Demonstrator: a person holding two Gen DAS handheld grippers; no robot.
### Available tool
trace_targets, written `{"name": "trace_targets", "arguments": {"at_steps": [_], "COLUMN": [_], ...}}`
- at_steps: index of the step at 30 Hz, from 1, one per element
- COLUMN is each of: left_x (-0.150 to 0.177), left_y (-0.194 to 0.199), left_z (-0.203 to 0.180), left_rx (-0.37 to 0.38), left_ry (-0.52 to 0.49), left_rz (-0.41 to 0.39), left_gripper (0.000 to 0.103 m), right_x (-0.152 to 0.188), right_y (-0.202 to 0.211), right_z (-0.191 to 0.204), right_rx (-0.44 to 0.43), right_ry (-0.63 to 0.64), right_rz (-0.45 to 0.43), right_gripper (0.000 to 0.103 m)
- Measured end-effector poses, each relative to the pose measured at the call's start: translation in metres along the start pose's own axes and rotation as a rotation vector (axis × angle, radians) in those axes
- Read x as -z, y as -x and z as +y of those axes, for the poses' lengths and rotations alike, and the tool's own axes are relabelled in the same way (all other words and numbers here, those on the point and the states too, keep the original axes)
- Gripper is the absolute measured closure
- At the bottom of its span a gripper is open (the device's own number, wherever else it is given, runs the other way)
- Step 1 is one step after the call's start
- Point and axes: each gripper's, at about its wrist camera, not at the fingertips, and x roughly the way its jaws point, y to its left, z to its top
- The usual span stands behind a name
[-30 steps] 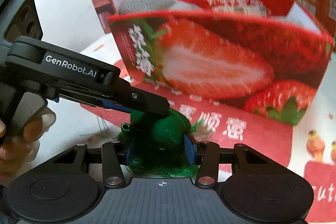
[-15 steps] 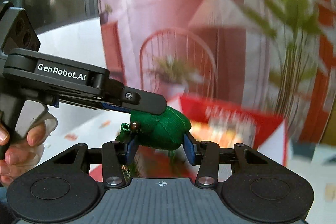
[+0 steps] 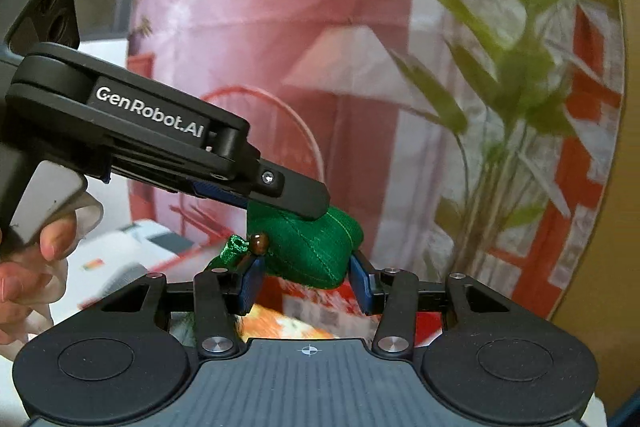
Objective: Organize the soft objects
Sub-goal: 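Lower the green pouch with both grippers into the red box and open both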
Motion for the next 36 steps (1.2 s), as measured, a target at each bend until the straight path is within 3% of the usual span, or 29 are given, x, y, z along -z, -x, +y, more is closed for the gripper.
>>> {"name": "trace_targets", "arguments": {"at_steps": [10, 14, 19, 23, 27, 29, 30, 36], "left_x": [0.011, 0.010, 0.004, 0.000, 0.001, 0.002, 0.003, 0.008], "left_y": [-0.057, -0.057, -0.040, -0.012, 0.020, 0.037, 0.046, 0.108], "left_z": [0.012, 0.019, 0.023, 0.019, 0.016, 0.015, 0.015, 0.004], "left_rx": [-0.065, -0.129, -0.184, -0.234, -0.283, -0.303, -0.314, -0.395], "left_ry": [-0.010, -0.033, -0.065, -0.093, -0.121, -0.122, -0.122, -0.104], "left_rz": [0.068, 0.071, 0.054, 0.016, -0.006, -0.009, -0.010, -0.038], "left_gripper": [0.056, 0.035, 0.018, 0.004, 0.000, 0.000, 0.000, 0.000], "right_x": [0.027, 0.035, 0.038, 0.035, 0.028, 0.022, 0.020, -0.002], "right_y": [-0.039, -0.046, -0.041, -0.029, -0.010, 0.003, 0.009, 0.050], "right_z": [-0.026, -0.035, -0.042, -0.043, -0.039, -0.034, -0.030, -0.014], "right_rx": [0.045, 0.113, 0.137, 0.133, 0.117, 0.104, 0.100, 0.095], "right_ry": [-0.060, -0.114, -0.156, -0.215, -0.270, -0.281, -0.282, -0.327], "right_rz": [0.127, 0.156, 0.156, 0.147, 0.132, 0.118, 0.108, 0.078], "right_gripper": [0.061, 0.060, 0.060, 0.042, 0.024, 0.006, 0.002, 0.000]}}
